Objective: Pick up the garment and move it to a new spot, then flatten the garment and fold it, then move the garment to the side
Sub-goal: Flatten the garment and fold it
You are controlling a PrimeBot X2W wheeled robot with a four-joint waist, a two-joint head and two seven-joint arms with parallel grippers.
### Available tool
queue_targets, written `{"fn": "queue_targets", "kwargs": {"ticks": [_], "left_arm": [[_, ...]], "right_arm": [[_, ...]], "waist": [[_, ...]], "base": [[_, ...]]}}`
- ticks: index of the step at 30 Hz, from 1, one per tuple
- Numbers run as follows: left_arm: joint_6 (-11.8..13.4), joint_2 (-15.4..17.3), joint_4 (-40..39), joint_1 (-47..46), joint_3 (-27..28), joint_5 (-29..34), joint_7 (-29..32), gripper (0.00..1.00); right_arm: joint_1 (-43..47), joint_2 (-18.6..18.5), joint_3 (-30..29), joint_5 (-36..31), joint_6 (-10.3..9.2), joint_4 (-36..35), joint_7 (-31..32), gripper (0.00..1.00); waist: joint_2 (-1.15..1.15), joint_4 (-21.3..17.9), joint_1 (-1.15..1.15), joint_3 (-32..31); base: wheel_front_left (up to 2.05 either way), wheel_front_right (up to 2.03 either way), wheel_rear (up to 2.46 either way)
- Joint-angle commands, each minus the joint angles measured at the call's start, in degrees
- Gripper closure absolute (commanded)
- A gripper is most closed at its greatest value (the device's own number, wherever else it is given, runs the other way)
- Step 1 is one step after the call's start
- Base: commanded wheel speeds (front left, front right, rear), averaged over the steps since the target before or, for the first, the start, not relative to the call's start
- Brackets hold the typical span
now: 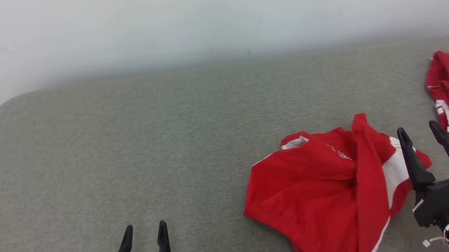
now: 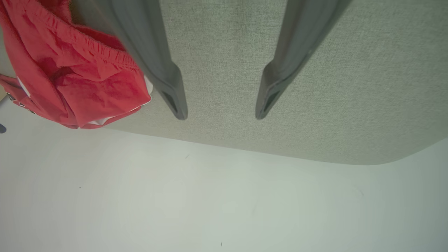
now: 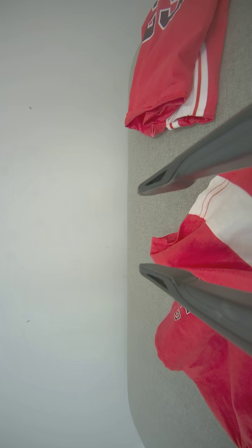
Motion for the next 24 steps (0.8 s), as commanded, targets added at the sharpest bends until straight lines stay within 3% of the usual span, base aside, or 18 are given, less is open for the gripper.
{"fn": "queue_targets", "kwargs": {"ticks": [1,14,24], "left_arm": [[0.1,0.0,-0.2,0.7,0.4,0.5,-0.2,0.00],[0.1,0.1,-0.5,3.4,3.5,1.4,-0.2,0.00],[0.2,0.3,-0.1,5.0,8.3,2.9,-0.2,0.00]], "right_arm": [[1.5,0.2,-0.5,0.1,-0.18,-1.4,-0.4,0.00],[16.6,5.3,-6.5,-1.9,-0.17,-20.1,-0.4,0.00],[19.4,6.9,-6.1,-3.1,-0.17,-23.5,-0.5,0.00]], "waist": [[0.00,-2.1,0.00,-0.7],[0.00,-6.1,0.00,-2.5],[0.00,-6.4,0.00,-4.0]], "base": [[0.00,0.00,0.00],[0.00,0.00,0.00],[0.00,0.00,0.00]]}}
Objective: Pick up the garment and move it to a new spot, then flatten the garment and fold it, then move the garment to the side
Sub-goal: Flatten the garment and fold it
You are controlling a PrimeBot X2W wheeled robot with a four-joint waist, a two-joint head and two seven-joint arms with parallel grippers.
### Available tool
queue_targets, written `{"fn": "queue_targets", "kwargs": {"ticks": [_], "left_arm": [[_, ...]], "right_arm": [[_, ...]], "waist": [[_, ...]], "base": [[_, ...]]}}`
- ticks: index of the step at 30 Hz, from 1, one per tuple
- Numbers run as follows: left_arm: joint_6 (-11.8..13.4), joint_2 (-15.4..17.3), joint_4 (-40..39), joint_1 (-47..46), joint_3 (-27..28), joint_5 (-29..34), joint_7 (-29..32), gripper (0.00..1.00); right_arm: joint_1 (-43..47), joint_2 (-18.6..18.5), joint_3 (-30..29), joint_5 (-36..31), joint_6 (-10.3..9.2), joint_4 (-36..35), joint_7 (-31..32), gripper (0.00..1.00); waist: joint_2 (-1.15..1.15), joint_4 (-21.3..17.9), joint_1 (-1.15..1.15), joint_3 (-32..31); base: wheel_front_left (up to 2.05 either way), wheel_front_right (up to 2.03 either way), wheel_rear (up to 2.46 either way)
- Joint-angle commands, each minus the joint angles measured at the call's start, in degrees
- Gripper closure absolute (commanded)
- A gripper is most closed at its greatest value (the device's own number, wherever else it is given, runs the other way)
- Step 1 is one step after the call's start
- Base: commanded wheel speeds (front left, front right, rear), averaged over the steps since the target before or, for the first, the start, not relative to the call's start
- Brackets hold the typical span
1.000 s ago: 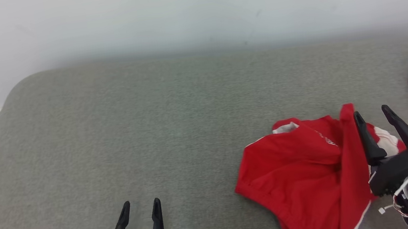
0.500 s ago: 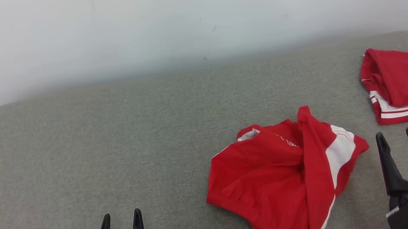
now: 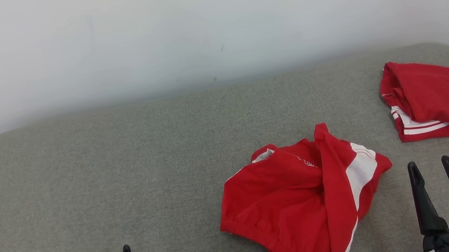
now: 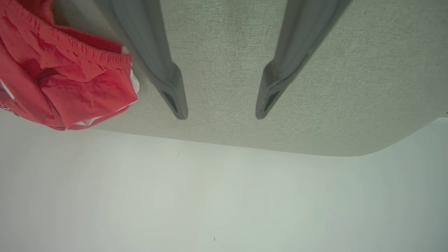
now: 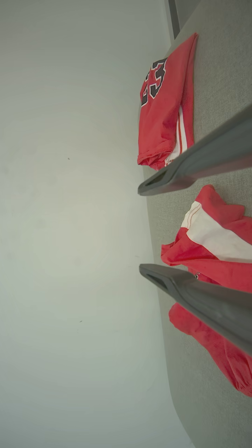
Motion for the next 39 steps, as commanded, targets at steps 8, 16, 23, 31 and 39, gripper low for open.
{"fn": "queue_targets", "kwargs": {"ticks": [8,16,23,31,39], "left_arm": [[1.8,0.8,-0.6,2.9,4.6,1.8,-0.2,0.00],[3.0,2.0,-0.2,4.5,6.4,2.6,-0.2,0.00],[3.1,2.3,-0.2,5.1,6.3,2.5,-0.2,0.00],[1.7,2.2,-1.9,5.5,5.6,1.0,-0.2,0.00],[0.1,1.6,-1.7,5.1,-1.4,-1.8,-0.2,0.00]], "right_arm": [[1.5,0.3,0.7,-0.6,-0.17,1.0,-0.2,0.00],[2.0,-0.2,0.9,0.4,-0.17,2.1,-0.2,0.00],[2.4,0.0,0.8,0.7,-0.17,2.4,-0.2,0.00],[2.3,-0.2,1.2,0.9,-0.17,2.8,-0.2,0.00],[1.7,-0.3,1.8,1.0,-0.17,3.1,-0.2,0.00]], "waist": [[0.00,0.2,0.00,-1.7],[0.00,-0.2,0.00,-1.8],[0.00,0.1,0.00,-1.8],[0.00,0.4,0.00,-1.8],[0.00,0.4,0.00,-1.5]], "base": [[0.00,0.00,0.00],[0.00,0.00,0.00],[0.00,0.00,0.00],[0.00,0.00,0.00],[0.00,0.00,0.00]]}}
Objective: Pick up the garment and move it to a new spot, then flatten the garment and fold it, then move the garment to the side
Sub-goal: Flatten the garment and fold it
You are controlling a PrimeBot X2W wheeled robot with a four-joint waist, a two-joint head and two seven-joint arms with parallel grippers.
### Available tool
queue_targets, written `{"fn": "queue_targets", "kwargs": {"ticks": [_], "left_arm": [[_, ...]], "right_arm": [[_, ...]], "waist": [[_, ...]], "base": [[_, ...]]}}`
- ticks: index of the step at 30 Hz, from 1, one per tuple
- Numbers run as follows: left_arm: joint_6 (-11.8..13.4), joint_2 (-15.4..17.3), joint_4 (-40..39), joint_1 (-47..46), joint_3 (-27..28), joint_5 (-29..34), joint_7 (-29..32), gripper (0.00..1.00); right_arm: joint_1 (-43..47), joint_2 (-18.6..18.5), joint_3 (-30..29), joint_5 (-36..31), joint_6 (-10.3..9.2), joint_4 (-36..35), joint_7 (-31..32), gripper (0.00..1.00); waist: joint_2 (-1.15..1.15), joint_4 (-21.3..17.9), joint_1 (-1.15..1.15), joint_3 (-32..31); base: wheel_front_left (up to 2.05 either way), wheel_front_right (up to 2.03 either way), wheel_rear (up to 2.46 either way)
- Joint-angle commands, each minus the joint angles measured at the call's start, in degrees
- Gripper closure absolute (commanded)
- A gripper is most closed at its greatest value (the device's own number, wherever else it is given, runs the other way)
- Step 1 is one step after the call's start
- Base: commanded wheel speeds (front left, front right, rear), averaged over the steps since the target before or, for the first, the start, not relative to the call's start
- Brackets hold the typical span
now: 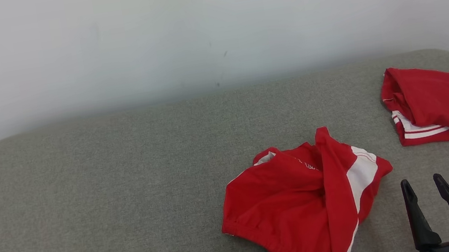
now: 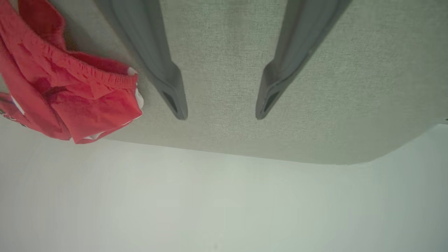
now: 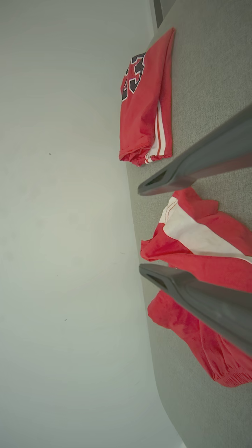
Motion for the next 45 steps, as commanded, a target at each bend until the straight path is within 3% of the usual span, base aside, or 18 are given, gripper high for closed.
{"fn": "queue_targets", "kwargs": {"ticks": [1,5,6,14,20,33,34,35,36,40,45], "left_arm": [[-0.3,-0.1,0.9,-0.1,-2.8,-0.9,-0.1,0.00],[-0.4,0.4,3.4,-1.7,-11.6,-1.6,0.3,0.00],[-0.4,0.4,3.4,-1.7,-11.6,-1.6,0.3,0.00],[-0.4,2.1,12.3,-6.7,-31.1,-7.6,0.8,0.00],[-0.3,0.6,18.2,-11.0,-42.5,-12.0,0.4,0.00],[-0.3,-0.5,27.3,-23.1,-51.3,-17.4,-0.1,0.00],[-0.3,-0.6,28.0,-23.4,-51.6,-18.0,-0.1,0.07],[-0.3,-0.6,28.4,-24.0,-51.6,-18.4,-0.1,0.59],[-0.3,-0.8,28.5,-24.5,-51.4,-19.1,-0.1,1.00],[-0.3,-0.8,26.9,-25.3,-48.2,-20.4,-0.1,1.00],[-0.3,2.2,24.2,-26.3,-42.5,-18.2,-0.1,1.00]], "right_arm": [[-0.1,-0.3,0.1,0.5,-0.17,0.2,-0.2,0.00],[-0.5,-0.6,0.4,0.7,-0.17,0.6,-0.2,0.00],[-0.5,-0.6,0.4,0.7,-0.17,0.6,-0.2,0.00],[-1.7,-0.8,1.7,1.1,-0.17,1.0,-0.2,0.00],[-2.4,-1.2,2.0,1.4,-0.17,1.3,-0.2,0.00],[-5.3,-1.5,2.4,1.4,-0.17,0.9,-0.2,0.00],[-5.5,-1.4,2.3,1.4,-0.17,0.9,-0.2,0.00],[-5.6,-1.4,2.3,1.3,-0.17,0.9,-0.2,0.00],[-5.7,-1.2,2.1,1.2,-0.17,0.9,-0.2,0.00],[-5.5,-0.9,1.3,0.9,-0.17,0.9,-0.2,0.00],[-4.7,-0.4,1.0,0.7,-0.17,1.3,-0.2,0.00]], "waist": [[0.00,0.0,0.00,0.1],[0.00,-0.2,0.00,0.5],[0.00,-0.2,0.00,0.5],[0.00,-2.2,0.00,1.7],[0.00,-4.2,0.00,2.8],[0.00,-8.4,0.00,7.0],[0.00,-8.6,0.00,7.2],[0.00,-8.7,0.00,7.4],[0.00,-8.7,0.00,7.6],[0.00,-8.1,0.00,7.8],[0.00,-6.5,0.00,7.1]], "base": [[0.00,0.00,0.00],[0.00,0.00,0.00],[0.00,0.00,0.00],[0.00,0.00,0.00],[0.00,0.00,0.00],[0.00,0.00,0.00],[0.00,0.00,0.00],[0.00,0.00,0.00],[0.00,0.00,0.00],[0.00,0.00,0.00],[0.00,0.00,0.00]]}}
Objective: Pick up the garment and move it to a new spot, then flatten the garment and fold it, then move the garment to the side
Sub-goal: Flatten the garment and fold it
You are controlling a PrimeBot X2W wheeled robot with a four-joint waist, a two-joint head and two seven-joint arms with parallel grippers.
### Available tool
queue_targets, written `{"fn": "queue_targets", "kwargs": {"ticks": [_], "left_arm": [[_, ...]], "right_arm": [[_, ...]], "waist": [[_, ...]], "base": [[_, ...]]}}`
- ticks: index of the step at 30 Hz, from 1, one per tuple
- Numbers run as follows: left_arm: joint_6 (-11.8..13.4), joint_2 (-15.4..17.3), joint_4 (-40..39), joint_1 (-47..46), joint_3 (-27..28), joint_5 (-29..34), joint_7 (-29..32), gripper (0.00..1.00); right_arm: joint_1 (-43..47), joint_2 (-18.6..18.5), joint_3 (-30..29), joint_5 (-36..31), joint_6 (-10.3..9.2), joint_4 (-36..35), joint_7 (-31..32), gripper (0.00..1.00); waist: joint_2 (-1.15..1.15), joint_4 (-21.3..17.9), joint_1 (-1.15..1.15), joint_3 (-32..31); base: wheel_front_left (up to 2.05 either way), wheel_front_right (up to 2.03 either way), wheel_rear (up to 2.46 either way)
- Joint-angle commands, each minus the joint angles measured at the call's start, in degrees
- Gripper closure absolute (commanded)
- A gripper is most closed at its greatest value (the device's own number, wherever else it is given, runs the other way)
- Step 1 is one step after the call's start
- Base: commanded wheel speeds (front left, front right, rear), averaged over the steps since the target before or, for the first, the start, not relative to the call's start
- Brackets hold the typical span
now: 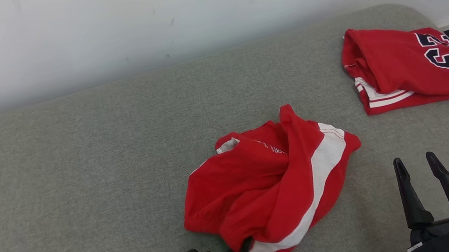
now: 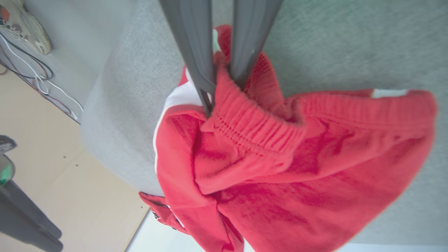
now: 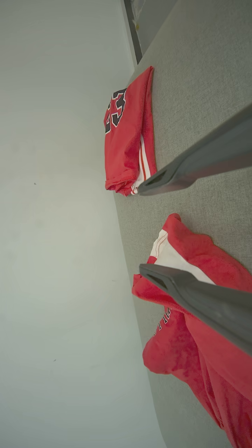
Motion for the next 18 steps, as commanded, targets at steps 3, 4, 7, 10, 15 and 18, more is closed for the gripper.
{"fn": "queue_targets", "kwargs": {"ticks": [3,4,7,10,15,18], "left_arm": [[0.1,3.7,-2.4,-1.1,4.6,2.4,-0.2,1.00],[0.1,4.6,-2.9,-1.3,5.7,2.8,-0.2,1.00],[0.1,6.6,-3.9,-1.5,7.8,3.3,-0.2,1.00],[0.1,9.3,-5.0,-1.4,9.4,4.1,-0.2,1.00],[0.1,14.1,-5.9,0.2,12.1,4.3,-0.2,1.00],[0.1,14.7,-5.1,1.4,11.9,3.8,-0.2,0.92]], "right_arm": [[0.7,0.2,0.1,-0.4,-0.17,0.5,-0.2,0.00],[0.7,0.2,0.0,-0.4,-0.17,0.7,-0.2,0.00],[0.8,0.2,0.2,-0.4,-0.17,0.9,-0.2,0.00],[1.1,0.0,0.4,-0.1,-0.17,1.4,-0.2,0.00],[1.6,-0.2,1.0,0.3,-0.17,2.4,-0.2,0.00],[1.7,-0.5,1.2,0.4,-0.17,2.8,-0.2,0.00]], "waist": [[-0.01,2.0,-0.01,-1.0],[-0.01,2.4,-0.01,-1.2],[-0.01,2.9,-0.01,-1.5],[-0.01,3.4,-0.01,-2.0],[-0.01,3.6,-0.01,-2.8],[-0.01,3.6,-0.01,-3.1]], "base": [[0.00,0.00,0.00],[0.00,0.00,0.00],[0.00,0.00,0.00],[0.00,0.00,0.00],[0.00,0.00,0.00],[0.00,0.00,0.00]]}}
